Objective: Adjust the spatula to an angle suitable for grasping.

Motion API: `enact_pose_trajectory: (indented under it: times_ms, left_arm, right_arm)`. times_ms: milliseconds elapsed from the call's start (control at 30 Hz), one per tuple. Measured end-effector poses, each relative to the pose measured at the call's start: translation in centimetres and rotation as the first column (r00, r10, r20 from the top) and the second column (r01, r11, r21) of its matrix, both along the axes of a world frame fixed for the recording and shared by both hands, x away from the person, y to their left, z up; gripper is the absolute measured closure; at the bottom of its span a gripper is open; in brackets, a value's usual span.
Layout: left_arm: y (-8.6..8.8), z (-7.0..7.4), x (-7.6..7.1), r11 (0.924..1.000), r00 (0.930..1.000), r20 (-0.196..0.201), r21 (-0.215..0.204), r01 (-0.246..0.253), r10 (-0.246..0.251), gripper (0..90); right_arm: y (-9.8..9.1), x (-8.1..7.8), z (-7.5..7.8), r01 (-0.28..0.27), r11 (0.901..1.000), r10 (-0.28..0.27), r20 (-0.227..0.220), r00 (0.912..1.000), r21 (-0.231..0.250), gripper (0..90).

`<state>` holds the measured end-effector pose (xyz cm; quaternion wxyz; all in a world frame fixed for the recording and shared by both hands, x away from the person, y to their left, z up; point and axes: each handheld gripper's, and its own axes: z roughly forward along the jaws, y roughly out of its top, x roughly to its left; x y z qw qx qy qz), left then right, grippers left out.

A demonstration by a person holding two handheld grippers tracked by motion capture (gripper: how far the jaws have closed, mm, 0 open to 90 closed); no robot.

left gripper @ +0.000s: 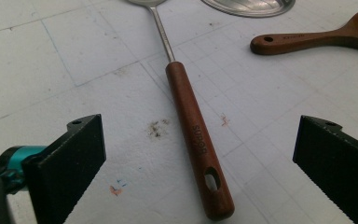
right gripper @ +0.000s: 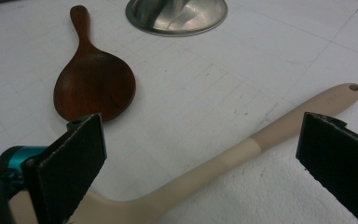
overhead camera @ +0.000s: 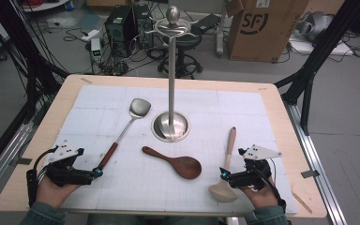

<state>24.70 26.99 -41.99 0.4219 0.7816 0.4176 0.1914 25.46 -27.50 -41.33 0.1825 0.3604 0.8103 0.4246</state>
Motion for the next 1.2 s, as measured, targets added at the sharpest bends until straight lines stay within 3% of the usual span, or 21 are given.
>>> enact_pose_trajectory:
  times_ms: [500,1200]
  left_arm:
    - [0.0,0.0,0.07,1.0,1.0,0.0,0.003,0.0,0.0,3.0]
    - [-0.81,-0.03,0.52,0.9996,0.9999,0.01,-0.028,0.009,-0.009,2.9]
  right_arm:
    - [-0.18,0.06,-0.04,0.006,0.9999,-0.006,0.005,1.0,0.012,0.5]
    - [-0.2,-0.07,0.0,0.015,0.9999,-0.015,0.007,0.9999,0.004,0.5]
